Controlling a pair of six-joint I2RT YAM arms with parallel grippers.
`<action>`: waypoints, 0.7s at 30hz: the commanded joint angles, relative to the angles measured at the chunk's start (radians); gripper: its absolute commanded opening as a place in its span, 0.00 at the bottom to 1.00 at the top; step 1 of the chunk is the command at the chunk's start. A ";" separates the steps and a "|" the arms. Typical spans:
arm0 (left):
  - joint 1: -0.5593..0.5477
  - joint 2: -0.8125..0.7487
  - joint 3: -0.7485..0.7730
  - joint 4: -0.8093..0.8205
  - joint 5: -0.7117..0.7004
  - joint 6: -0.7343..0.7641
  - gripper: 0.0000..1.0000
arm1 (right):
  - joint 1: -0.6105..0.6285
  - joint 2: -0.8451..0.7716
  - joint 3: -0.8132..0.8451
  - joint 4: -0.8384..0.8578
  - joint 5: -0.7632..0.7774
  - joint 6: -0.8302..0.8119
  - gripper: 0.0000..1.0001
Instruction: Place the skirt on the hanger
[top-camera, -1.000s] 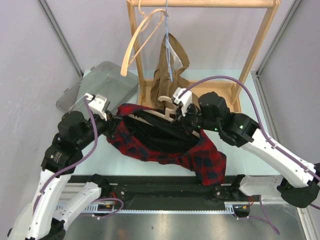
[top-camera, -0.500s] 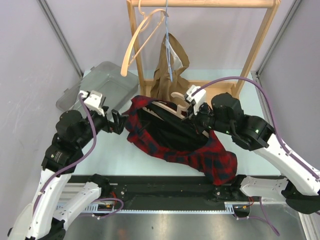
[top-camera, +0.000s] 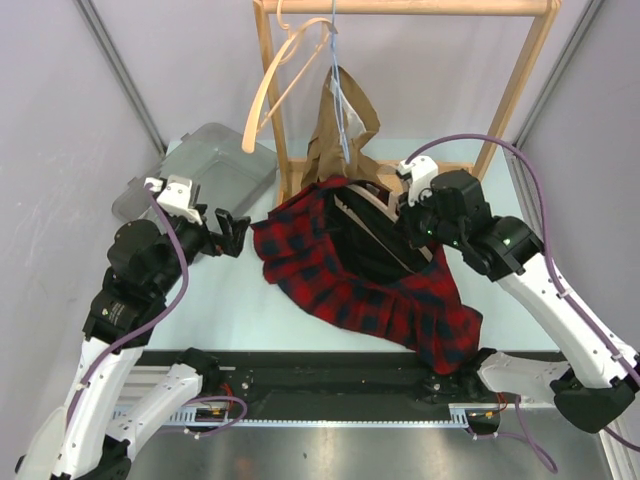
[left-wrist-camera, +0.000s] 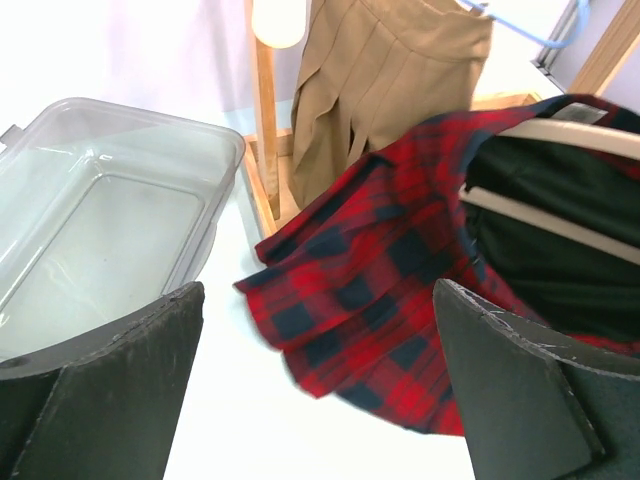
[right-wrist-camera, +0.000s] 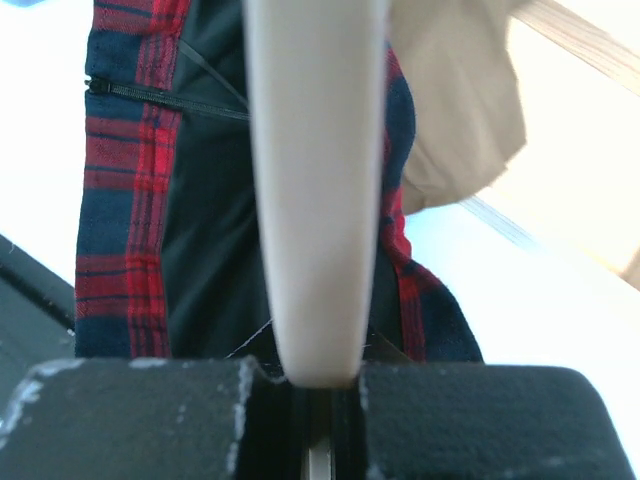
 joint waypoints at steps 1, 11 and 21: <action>0.000 0.006 0.000 0.036 -0.026 -0.017 1.00 | -0.075 -0.081 0.014 0.033 0.010 -0.025 0.00; 0.000 0.023 -0.023 0.059 -0.013 -0.025 1.00 | -0.235 -0.228 0.016 -0.002 -0.273 -0.130 0.00; 0.000 0.118 0.013 0.080 -0.011 -0.046 1.00 | -0.255 -0.262 0.066 -0.003 -0.344 -0.124 0.00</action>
